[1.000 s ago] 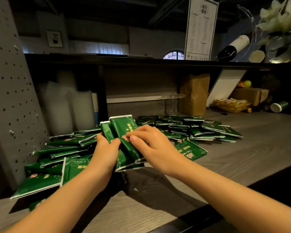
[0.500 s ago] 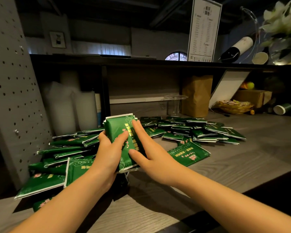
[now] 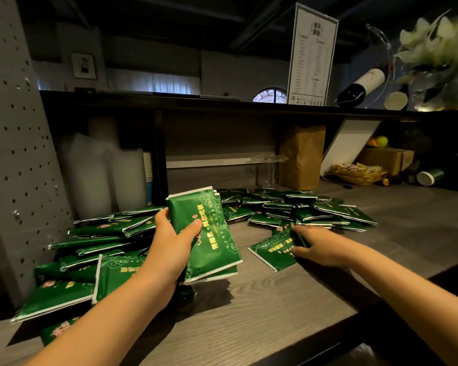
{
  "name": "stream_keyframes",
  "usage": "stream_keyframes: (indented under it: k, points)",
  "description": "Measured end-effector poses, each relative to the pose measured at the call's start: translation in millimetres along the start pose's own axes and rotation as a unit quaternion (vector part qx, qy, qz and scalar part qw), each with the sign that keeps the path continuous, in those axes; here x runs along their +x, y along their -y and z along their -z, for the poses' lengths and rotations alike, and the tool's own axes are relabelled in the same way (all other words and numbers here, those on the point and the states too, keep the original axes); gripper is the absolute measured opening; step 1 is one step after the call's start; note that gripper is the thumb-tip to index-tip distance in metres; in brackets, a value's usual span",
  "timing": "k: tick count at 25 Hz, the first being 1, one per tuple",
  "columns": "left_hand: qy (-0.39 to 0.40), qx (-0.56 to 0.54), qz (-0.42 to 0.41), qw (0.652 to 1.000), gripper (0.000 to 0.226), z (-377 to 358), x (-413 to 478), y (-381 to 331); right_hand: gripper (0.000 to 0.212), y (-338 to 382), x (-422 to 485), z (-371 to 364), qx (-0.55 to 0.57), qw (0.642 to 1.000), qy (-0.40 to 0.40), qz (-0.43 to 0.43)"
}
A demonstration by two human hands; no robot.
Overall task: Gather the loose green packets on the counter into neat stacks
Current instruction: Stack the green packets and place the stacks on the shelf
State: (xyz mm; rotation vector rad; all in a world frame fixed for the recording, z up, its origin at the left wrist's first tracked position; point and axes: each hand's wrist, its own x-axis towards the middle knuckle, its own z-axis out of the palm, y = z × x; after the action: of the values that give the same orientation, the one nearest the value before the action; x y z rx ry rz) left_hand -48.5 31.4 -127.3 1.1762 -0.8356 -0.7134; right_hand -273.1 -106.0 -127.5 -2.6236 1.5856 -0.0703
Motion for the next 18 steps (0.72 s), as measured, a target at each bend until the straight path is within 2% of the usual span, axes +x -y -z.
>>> stream_keyframes:
  k: [5,8,10,12,13,16,18]
  points:
    - [-0.005,-0.002,0.0,1.0,0.056,3,3,-1,0.083,4,1,9,0.11,0.994,-0.003,-0.006]
    - [-0.001,-0.003,0.002,1.0,0.057,2,1,-2,0.081,12,-2,9,0.225,0.972,-0.068,0.019]
    - [-0.007,-0.005,0.0,1.0,0.055,2,1,-3,0.061,19,-3,13,0.335,0.934,-0.12,0.039]
    - [-0.022,-0.014,-0.001,1.0,0.053,3,2,-4,0.033,29,-6,22,0.456,0.88,-0.122,0.05]
    - [-0.029,-0.019,0.0,0.999,0.051,4,3,-5,0.027,35,-7,26,0.504,0.854,-0.116,0.055]
    - [-0.048,-0.022,0.002,0.999,0.047,6,5,-6,0.026,47,-7,33,0.575,0.805,-0.133,0.066]
    - [-0.057,-0.022,0.006,0.998,0.043,7,6,-7,0.034,54,-6,33,0.612,0.773,-0.15,0.068]
